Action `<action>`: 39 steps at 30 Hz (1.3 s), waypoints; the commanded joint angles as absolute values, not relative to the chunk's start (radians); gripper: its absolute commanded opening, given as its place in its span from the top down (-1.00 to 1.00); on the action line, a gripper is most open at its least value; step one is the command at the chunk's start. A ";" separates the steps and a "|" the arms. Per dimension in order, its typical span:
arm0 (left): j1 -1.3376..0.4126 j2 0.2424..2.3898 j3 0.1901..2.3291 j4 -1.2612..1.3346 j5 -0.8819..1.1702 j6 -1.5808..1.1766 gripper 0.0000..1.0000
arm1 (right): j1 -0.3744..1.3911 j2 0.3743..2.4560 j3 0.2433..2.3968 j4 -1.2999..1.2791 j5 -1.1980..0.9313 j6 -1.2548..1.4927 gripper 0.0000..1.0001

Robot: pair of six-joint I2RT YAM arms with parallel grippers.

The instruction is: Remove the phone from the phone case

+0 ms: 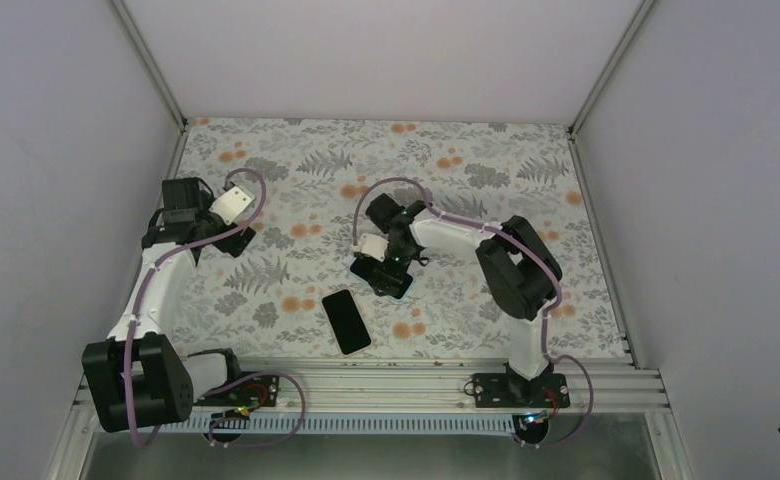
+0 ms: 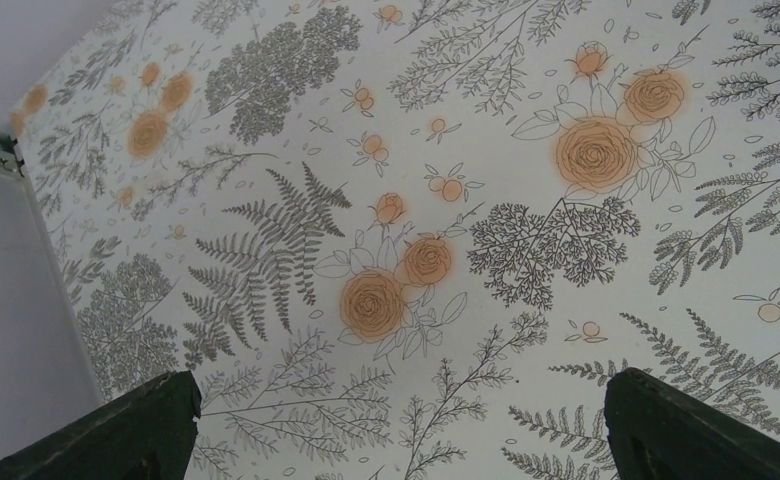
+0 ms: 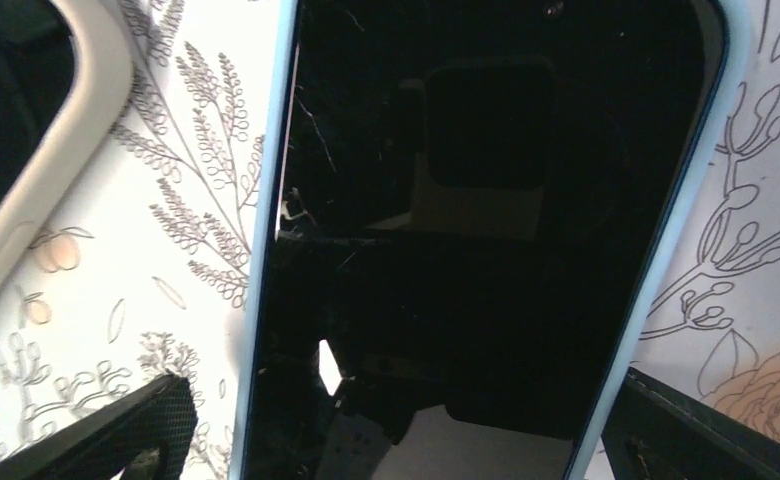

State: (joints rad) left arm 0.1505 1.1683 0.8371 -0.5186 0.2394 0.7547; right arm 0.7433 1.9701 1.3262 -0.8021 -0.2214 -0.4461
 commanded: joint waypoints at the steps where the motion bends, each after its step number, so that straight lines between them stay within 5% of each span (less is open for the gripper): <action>1: 0.158 1.175 0.850 -0.527 0.226 0.742 -1.00 | 0.767 2.085 1.243 -0.802 -0.051 -0.388 -1.00; 7: 0.157 1.173 0.848 -0.517 0.202 0.727 -1.00 | 0.774 2.111 1.192 -0.726 0.043 -0.377 -0.94; 15: 0.158 1.174 0.876 -0.539 0.235 0.715 -1.00 | 0.778 2.080 1.146 -0.673 0.095 -0.401 -0.18; 23: 0.151 1.258 0.996 -0.750 0.558 0.735 -1.00 | 0.793 1.897 1.070 -0.505 0.119 -0.483 -0.10; 27: 0.135 1.348 1.138 -0.893 0.694 0.753 -1.00 | 0.794 1.812 1.066 -0.436 0.116 -0.506 0.13; 39: -0.030 1.605 1.364 -1.011 0.757 0.644 -1.00 | 0.838 1.632 1.102 -0.338 0.128 -0.523 -0.01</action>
